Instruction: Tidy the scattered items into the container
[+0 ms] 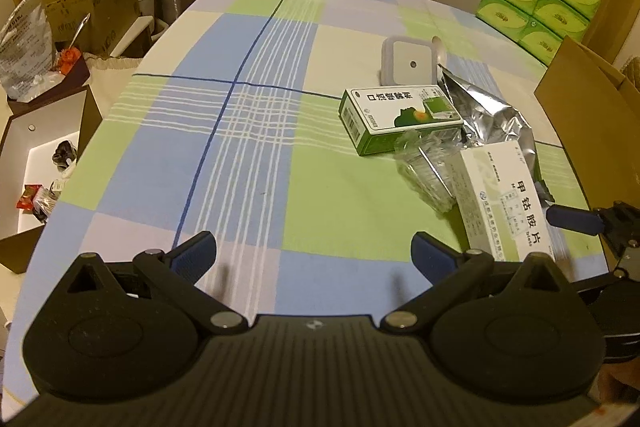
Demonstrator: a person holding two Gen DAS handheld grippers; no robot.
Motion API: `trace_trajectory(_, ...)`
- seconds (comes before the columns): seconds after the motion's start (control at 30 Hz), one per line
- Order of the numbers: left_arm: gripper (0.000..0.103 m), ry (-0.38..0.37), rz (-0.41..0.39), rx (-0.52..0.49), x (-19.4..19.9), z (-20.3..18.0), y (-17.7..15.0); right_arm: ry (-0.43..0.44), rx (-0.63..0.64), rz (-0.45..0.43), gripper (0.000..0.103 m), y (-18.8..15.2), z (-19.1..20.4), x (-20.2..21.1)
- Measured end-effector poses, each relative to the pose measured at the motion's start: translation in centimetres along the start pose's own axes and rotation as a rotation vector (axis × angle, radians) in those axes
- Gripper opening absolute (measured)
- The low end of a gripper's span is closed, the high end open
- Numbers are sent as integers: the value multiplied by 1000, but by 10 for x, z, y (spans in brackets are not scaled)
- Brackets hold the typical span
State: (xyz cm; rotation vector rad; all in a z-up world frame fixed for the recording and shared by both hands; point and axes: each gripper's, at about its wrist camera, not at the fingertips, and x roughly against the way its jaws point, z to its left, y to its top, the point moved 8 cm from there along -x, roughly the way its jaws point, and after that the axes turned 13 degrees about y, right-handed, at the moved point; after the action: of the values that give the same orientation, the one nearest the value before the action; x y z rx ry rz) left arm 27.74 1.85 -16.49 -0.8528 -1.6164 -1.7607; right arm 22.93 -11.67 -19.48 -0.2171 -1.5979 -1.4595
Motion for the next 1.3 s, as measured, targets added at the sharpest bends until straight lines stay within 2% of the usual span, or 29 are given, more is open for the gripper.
trace_trajectory(0.1, 102, -3, 3, 1, -4, -2, -2, 4, -3, 9, 88, -1, -1, -4)
trace_trajectory(0.17, 102, -7, 7, 3, -6, -3, -3, -2, 0, 11, 70, -1, -3, -5)
trace_trajectory(0.37, 102, -7, 3, -1, -5, -7, -3, -8, -15, -20, 69, -1, -9, 12)
trace_trajectory(0.57, 102, -30, -5, -34, 0, -26, -4, -85, -51, -73, 69, -2, -33, 48)
trace_trajectory(0.77, 101, -115, -26, -116, 2, -73, -6, -154, -84, -80, 69, -11, -66, 76)
trace_trajectory(0.83, 98, -158, -31, -145, 1, -89, -5, -163, -78, -79, 69, -12, -73, 81)
trace_trajectory(0.93, 91, -228, -44, -231, 0, -113, -6, -161, -76, -85, 69, -13, -79, 87)
trace_trajectory(1.13, 73, -328, -100, -548, -4, -159, -18, -147, -62, -100, 69, -9, -83, 91)
trace_trajectory(1.2, 72, -336, -120, -623, -7, -170, -19, -143, -63, -103, 69, -8, -84, 90)
trace_trajectory(1.3, 72, -330, -148, -675, -14, -180, -17, -141, -66, -102, 69, -8, -85, 88)
